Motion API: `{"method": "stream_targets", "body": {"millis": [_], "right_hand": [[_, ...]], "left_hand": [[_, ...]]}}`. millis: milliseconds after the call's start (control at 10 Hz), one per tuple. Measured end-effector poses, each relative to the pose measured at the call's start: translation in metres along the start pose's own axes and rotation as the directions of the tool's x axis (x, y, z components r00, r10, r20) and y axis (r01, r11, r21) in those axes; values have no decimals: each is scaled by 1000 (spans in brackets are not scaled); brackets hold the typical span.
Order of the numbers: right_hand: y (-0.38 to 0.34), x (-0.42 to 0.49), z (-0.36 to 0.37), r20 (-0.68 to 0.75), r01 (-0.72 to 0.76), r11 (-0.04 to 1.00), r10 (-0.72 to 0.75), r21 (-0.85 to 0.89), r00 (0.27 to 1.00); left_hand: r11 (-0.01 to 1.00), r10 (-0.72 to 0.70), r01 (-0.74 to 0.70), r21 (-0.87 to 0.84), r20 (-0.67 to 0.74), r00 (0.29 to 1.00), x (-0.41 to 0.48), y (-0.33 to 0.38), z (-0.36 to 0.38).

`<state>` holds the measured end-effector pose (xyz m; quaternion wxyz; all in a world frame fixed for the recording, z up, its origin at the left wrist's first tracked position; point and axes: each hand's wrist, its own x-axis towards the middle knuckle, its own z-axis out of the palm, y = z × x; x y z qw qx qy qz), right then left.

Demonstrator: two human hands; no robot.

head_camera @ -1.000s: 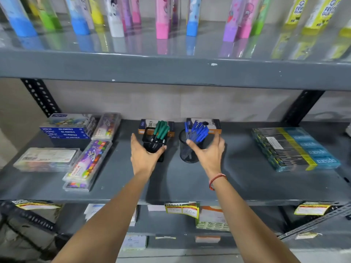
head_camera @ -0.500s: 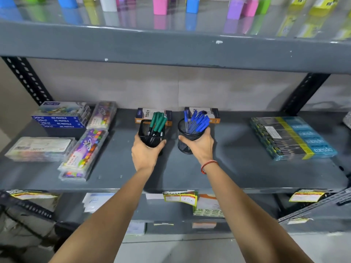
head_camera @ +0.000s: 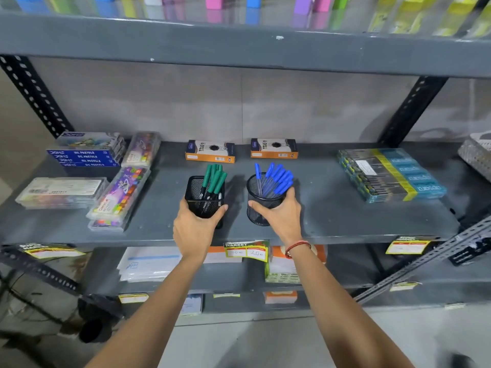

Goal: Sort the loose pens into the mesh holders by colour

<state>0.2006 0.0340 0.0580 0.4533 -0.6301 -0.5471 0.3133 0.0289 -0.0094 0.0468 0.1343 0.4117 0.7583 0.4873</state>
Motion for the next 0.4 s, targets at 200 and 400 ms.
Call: {"method": "stream_targets", "body": {"millis": [200,400], "right_hand": [[-4,-5,-2,21,-3,1000,3,-16,1000],[-1,-14,-4,26,29,998,-27,-58,999]], "left_hand": [[1000,0,0,-22,34,999,-1,2,-3],[995,21,-7,-103,134,991,3,-1,-5]]}}
